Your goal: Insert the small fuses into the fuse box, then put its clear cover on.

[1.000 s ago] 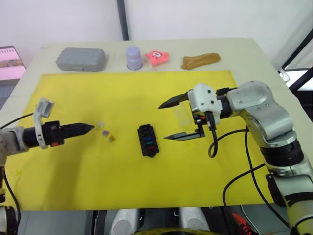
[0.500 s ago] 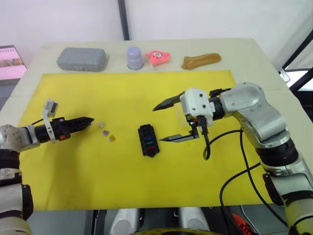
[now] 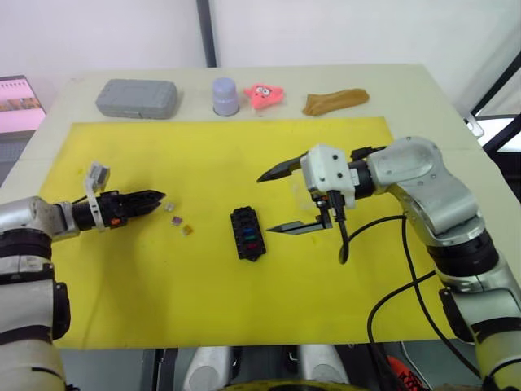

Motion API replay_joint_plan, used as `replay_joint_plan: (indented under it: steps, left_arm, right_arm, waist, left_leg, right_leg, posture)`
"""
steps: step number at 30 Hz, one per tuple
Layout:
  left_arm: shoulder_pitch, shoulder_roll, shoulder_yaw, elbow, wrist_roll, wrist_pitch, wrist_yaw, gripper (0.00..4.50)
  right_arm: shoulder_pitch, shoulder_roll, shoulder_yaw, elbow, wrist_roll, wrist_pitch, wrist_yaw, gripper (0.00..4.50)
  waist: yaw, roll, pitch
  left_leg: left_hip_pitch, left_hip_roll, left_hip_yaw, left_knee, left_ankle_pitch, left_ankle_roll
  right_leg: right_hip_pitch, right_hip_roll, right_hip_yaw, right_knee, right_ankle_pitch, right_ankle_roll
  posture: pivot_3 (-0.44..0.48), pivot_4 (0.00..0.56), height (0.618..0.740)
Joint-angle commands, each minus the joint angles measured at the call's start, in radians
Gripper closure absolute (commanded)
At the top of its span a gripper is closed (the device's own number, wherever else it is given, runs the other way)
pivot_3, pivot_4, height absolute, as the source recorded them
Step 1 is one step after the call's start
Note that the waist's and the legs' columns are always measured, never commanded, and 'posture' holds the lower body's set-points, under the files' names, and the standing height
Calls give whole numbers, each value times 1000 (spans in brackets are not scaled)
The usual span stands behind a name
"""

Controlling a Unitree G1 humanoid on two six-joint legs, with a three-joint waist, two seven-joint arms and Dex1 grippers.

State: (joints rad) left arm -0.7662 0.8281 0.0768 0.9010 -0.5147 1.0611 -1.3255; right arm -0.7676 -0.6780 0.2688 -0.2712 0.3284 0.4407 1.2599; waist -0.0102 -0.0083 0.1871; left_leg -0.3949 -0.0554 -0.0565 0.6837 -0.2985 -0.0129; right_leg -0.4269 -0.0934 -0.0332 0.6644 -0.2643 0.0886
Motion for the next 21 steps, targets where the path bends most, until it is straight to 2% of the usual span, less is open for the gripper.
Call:
replay_joint_plan:
  steps: [1,12,21]
  left_arm:
    - [-33,-28,-51,53,62,-29,-40,1229]
    - [-112,-93,-122,117,173,-59,-153,1229]
    - [-117,-128,-122,120,209,-63,-184,1229]
  right_arm:
    - [-23,-7,-24,-27,4,6,-13,0]
    - [-24,-12,-27,-41,8,32,-32,0]
    - [-27,-11,-32,-49,17,50,-46,0]
  waist:
    - [2,0,0]
    - [23,0,0]
    - [23,0,0]
  left_leg:
    - [0,0,0,0,0,0]
    - [0,-1,0,1,0,1]
    - [0,-2,0,1,0,2]
  right_leg:
    - [0,0,0,0,0,0]
    - [1,-1,0,0,0,0]
    - [1,-1,0,0,0,0]
  posture:
    - [0,150,731]
    - [0,150,731]
    - [0,150,731]
